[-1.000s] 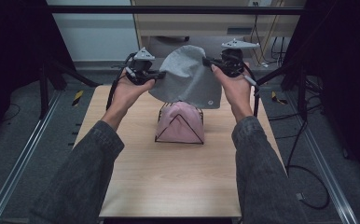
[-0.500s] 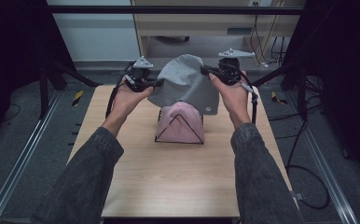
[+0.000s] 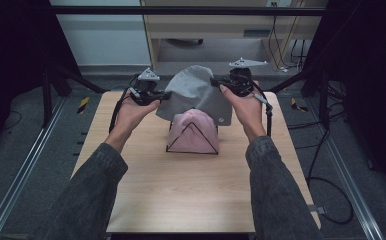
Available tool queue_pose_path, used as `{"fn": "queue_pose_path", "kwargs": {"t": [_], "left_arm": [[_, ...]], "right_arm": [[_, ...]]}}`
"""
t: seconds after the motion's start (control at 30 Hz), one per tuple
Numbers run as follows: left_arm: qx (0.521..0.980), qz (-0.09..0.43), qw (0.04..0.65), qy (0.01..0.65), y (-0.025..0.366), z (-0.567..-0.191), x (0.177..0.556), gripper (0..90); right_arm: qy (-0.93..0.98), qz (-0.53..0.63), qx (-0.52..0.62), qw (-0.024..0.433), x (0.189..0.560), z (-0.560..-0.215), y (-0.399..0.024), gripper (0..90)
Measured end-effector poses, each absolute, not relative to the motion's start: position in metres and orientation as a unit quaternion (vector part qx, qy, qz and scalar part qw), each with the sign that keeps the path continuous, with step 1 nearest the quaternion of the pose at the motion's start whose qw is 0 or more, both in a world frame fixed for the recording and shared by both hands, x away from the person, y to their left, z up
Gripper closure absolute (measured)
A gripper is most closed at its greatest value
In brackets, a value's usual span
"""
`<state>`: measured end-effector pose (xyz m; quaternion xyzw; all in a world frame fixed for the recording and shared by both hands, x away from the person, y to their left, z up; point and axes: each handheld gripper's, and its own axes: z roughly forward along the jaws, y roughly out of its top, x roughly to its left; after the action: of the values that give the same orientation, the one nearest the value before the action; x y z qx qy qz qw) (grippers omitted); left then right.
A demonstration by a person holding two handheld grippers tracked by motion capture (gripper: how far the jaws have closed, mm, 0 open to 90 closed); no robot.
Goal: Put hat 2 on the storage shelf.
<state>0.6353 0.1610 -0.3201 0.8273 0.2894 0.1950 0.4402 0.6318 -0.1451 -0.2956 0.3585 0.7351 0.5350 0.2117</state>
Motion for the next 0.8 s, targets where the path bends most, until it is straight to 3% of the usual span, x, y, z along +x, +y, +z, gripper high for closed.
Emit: {"fn": "queue_pose_path", "kwargs": {"t": [0.8], "left_arm": [[0.833,0.165,0.426,0.312,0.179,-0.383,0.610,87.7]], "right_arm": [[0.775,0.480,0.367,0.185,0.615,-0.348,-0.135,85.9]]}}
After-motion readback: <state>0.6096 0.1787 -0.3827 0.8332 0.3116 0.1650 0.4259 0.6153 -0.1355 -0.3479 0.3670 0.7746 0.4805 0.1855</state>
